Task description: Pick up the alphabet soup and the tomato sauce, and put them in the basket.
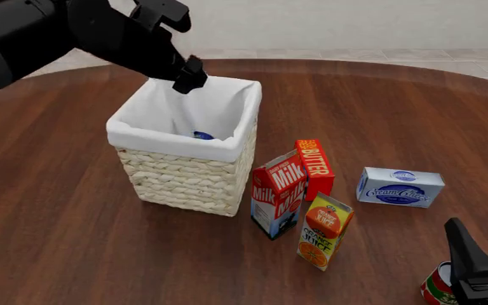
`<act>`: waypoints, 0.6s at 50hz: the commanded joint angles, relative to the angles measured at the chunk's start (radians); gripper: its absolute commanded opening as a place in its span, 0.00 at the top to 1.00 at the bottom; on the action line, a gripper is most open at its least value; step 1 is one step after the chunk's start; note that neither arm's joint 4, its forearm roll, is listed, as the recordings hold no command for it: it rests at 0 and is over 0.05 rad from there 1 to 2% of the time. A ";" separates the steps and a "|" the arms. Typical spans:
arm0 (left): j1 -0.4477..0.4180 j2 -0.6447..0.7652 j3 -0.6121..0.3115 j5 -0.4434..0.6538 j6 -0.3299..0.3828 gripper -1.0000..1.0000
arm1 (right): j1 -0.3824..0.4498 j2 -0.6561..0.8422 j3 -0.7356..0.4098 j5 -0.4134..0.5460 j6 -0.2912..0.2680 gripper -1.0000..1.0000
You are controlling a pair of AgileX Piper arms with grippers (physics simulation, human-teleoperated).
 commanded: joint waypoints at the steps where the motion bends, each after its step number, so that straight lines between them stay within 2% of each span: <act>1: -0.012 -0.068 -0.005 -0.030 -0.032 0.00 | 0.002 -0.001 -0.001 -0.001 -0.002 0.00; 13: -0.075 -0.170 0.012 -0.106 -0.095 0.00 | 0.006 0.000 0.000 -0.002 -0.013 0.00; 30: -0.147 -0.296 0.050 -0.187 -0.148 0.00 | 0.002 0.022 0.002 -0.022 -0.036 0.00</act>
